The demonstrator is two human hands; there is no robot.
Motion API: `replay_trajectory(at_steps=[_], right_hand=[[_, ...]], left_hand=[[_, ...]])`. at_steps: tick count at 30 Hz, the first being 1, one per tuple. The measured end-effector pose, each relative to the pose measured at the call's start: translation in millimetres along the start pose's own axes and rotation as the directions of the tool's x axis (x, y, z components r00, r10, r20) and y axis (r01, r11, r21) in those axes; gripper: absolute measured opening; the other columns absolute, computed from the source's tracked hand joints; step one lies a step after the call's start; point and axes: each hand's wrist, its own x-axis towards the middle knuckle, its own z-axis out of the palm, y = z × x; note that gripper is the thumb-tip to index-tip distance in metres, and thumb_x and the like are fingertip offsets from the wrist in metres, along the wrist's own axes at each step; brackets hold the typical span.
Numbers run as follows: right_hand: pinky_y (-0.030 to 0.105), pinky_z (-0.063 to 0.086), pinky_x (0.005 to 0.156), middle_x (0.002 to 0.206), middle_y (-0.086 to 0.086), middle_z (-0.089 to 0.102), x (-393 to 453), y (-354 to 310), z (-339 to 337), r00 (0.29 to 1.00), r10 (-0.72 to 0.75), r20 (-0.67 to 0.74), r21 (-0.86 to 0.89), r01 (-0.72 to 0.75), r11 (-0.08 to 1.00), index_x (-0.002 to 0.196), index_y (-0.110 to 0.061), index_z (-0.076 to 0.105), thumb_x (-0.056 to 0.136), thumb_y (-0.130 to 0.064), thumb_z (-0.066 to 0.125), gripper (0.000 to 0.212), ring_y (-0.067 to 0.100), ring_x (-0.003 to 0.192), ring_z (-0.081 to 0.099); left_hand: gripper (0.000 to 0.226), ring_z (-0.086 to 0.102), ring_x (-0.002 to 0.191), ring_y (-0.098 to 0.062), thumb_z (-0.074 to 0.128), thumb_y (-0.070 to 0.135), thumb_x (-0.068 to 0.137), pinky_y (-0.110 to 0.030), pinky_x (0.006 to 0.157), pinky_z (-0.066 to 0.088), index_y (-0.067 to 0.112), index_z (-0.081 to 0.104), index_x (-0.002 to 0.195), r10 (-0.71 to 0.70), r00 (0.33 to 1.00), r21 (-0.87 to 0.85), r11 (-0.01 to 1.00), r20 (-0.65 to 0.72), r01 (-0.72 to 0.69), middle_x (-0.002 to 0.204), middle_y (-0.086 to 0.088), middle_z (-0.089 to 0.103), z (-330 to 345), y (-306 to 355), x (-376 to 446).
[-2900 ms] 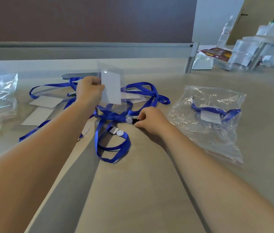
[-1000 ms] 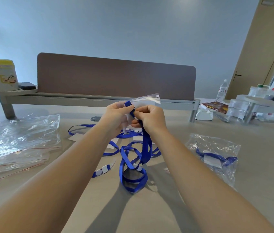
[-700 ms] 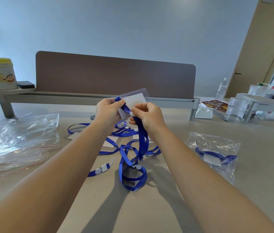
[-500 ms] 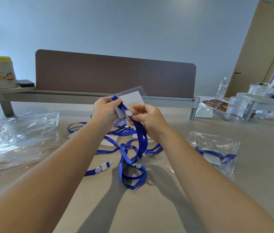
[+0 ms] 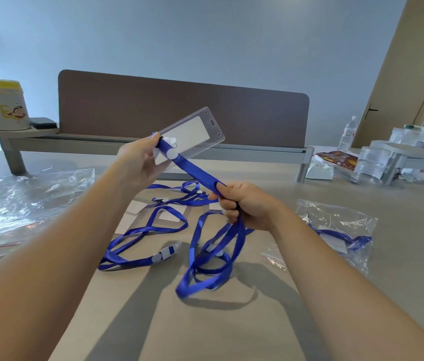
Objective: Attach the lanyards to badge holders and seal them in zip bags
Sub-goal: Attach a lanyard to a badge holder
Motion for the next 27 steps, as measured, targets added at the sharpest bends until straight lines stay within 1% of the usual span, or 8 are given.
replay_trajectory(at_steps=[3, 6, 10, 13, 15, 18, 22, 27], right_hand=[[0.014, 0.032, 0.041, 0.038, -0.009, 0.034, 3.6, 7.1, -4.6, 0.999, 0.031, 0.040, 0.052, -0.033, 0.998, 0.069, -0.013, 0.047, 0.096, -0.029, 0.037, 0.033, 0.003, 0.035, 0.031], [0.014, 0.029, 0.039, 0.038, -0.010, 0.030, 9.4, 15.7, -10.3, 0.998, 0.036, 0.051, 0.126, -0.042, 0.991, 0.065, -0.015, 0.042, 0.095, -0.029, 0.038, 0.033, 0.003, 0.034, 0.027], [0.015, 0.026, 0.036, 0.035, -0.010, 0.028, 16.5, 20.3, -17.9, 0.997, 0.053, -0.056, 0.096, -0.048, 0.994, 0.056, -0.015, 0.055, 0.094, -0.026, 0.044, 0.041, 0.004, 0.032, 0.025], [0.015, 0.029, 0.033, 0.033, -0.010, 0.031, 21.6, 15.6, -16.2, 0.987, 0.076, -0.145, -0.018, -0.079, 0.997, 0.055, -0.013, 0.046, 0.092, -0.023, 0.050, 0.038, 0.004, 0.029, 0.026], [0.014, 0.028, 0.033, 0.032, -0.010, 0.033, 25.4, 10.4, -12.5, 0.981, 0.052, -0.188, -0.032, -0.060, 0.998, 0.060, -0.012, 0.047, 0.092, -0.021, 0.050, 0.034, 0.004, 0.028, 0.027], [0.014, 0.026, 0.033, 0.034, -0.009, 0.034, 28.9, 3.2, -6.5, 0.979, -0.030, -0.203, 0.000, 0.030, 1.000, 0.059, -0.011, 0.047, 0.094, -0.018, 0.046, 0.036, 0.004, 0.030, 0.025], [0.012, 0.027, 0.033, 0.051, -0.001, 0.039, 29.7, -1.7, 7.2, 0.974, -0.116, -0.193, -0.084, 0.101, 0.991, 0.071, -0.012, 0.052, 0.096, -0.017, 0.042, 0.028, 0.001, 0.030, 0.026], [0.011, 0.026, 0.034, 0.046, -0.005, 0.044, 30.3, -3.9, 25.1, 0.988, -0.133, -0.076, -0.127, 0.123, 0.984, 0.090, -0.012, 0.061, 0.097, -0.019, 0.040, 0.023, 0.002, 0.031, 0.028]], left_hand=[[0.014, 0.062, 0.087, -0.013, 0.039, 0.018, 0.097, -0.018, 0.047, 0.055, 0.015, 0.052, 0.094, -0.026, 0.980, 0.071, 0.997, 0.200, 0.011, 0.104, -0.002, 0.055, -14.6, -3.4, -3.5], [0.020, 0.067, 0.066, -0.008, 0.035, 0.017, 0.097, -0.017, 0.044, 0.053, 0.016, 0.054, 0.090, -0.128, 0.931, 0.313, 0.950, 0.342, 0.015, 0.089, -0.001, 0.058, -24.8, -2.5, -4.5], [0.020, 0.064, 0.063, -0.010, 0.039, 0.008, 0.093, -0.020, 0.049, 0.054, 0.016, 0.057, 0.089, -0.386, 0.835, 0.693, 0.721, 0.392, 0.007, 0.081, -0.002, 0.060, -31.5, -2.9, -0.3], [0.018, 0.059, 0.075, -0.015, 0.044, 0.004, 0.091, -0.022, 0.060, 0.053, 0.018, 0.054, 0.088, -0.515, 0.795, 0.845, 0.535, 0.321, 0.005, 0.089, -0.004, 0.059, -23.4, -8.0, 0.9], [0.015, 0.057, 0.085, -0.018, 0.048, 0.005, 0.090, -0.027, 0.070, 0.052, 0.020, 0.051, 0.089, -0.496, 0.825, 0.906, 0.420, 0.271, -0.045, 0.099, -0.004, 0.056, -16.3, -15.0, 2.9], [0.015, 0.052, 0.096, -0.023, 0.054, 0.012, 0.089, -0.030, 0.076, 0.050, 0.017, 0.046, 0.101, -0.216, 0.941, 0.956, 0.194, 0.261, -0.221, 0.111, -0.007, 0.051, -11.6, -25.2, 10.1], [0.030, 0.050, 0.097, -0.024, 0.052, 0.010, 0.090, -0.029, 0.076, 0.045, 0.007, 0.041, 0.117, 0.164, 0.956, 0.880, 0.379, 0.241, -0.287, 0.113, -0.016, 0.052, -13.4, -35.1, 23.1], [0.031, 0.046, 0.092, -0.016, 0.052, 0.015, 0.091, -0.026, 0.077, 0.040, 0.006, 0.043, 0.119, 0.453, 0.889, 0.727, 0.633, -0.072, -0.264, 0.102, -0.006, 0.047, -19.3, -36.1, 26.5]])
